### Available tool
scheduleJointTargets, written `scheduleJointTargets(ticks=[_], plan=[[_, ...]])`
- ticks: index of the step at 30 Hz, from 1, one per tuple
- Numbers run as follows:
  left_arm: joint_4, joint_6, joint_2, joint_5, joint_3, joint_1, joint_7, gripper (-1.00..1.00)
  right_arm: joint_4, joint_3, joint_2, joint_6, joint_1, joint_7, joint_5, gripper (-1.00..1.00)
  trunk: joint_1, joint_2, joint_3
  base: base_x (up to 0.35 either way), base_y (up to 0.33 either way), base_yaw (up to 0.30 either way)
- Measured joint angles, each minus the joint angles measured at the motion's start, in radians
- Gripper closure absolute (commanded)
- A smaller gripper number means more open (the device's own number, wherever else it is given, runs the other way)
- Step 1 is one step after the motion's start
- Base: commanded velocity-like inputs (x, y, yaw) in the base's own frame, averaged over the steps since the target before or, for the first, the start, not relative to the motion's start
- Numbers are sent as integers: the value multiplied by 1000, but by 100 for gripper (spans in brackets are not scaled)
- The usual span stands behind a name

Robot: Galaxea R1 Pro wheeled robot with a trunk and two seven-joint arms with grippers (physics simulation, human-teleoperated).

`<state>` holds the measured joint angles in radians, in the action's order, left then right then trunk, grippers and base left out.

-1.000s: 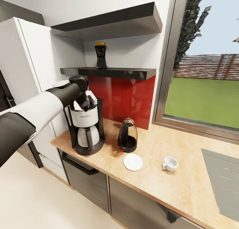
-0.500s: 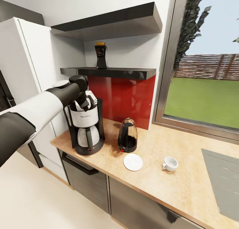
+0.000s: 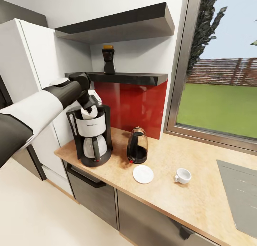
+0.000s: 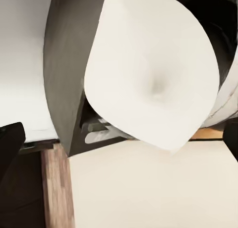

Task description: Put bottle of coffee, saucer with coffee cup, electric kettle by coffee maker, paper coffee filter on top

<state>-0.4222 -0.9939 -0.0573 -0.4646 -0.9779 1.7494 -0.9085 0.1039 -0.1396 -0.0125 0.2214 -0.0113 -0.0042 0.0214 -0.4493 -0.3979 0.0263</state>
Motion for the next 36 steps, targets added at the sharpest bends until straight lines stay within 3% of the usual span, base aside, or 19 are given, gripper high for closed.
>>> scheduleJointTargets(ticks=[4, 6, 10, 13, 15, 20, 28, 31, 33, 34, 35, 36], plan=[[1, -2, -9, 3, 6, 35, -2, -100, 0, 0, 0, 0, 0, 0, 0, -100, 0, 0, 0, 0, 0, 0], [1, -3, -13, 5, 28, 50, -3, -100, 0, 0, 0, 0, 0, 0, 0, -100, 0, 0, 0, 0, 0, 0], [-1, 5, -32, 5, 202, 79, -1, -100, 0, 0, 0, 0, -1, 0, 0, -100, 0, 0, 0, 0, 0, 0], [-4, 9, -54, 3, 290, 90, 3, -100, 0, 0, 0, -1, -1, 0, 0, -100, 0, 0, 0, 0, 0, 0], [-6, 10, -73, 2, 325, 95, 4, -100, 0, 0, 0, -1, -1, 0, 0, -100, 0, 0, 0, 0, 0, 0], [-7, 16, -104, 3, 348, 91, 4, -100, 0, 0, 0, 0, -1, 0, -1, -100, 0, 0, 0, 0, 0, 0], [-8, 19, -115, 4, 350, 85, 4, -100, 0, 0, 0, 0, 0, 0, 0, -100, -1, 0, 0, -120, 0, 0], [-8, 44, -137, 7, 352, 83, 6, -100, 0, 0, 0, 0, -1, 0, 0, -100, -1, 0, 0, -330, 0, 0], [-6, 84, -168, 11, 354, 82, 6, -100, 0, 0, 0, 0, -1, 0, 0, -100, -1, 0, 0, -340, 0, 0], [0, 113, -195, 28, 362, 80, 6, -100, 0, 0, 0, 0, -1, 0, 0, -100, -1, 0, 0, -342, 0, 0], [2, 122, -205, 43, 366, 78, 6, -100, 0, 0, 0, 0, 0, 0, 0, -100, -1, 0, 0, -343, 0, 0], [5, 153, -229, 84, 373, 59, 6, -100, 0, 0, 0, 0, -1, 0, 0, -100, -1, 0, 0, -343, 0, 0]])
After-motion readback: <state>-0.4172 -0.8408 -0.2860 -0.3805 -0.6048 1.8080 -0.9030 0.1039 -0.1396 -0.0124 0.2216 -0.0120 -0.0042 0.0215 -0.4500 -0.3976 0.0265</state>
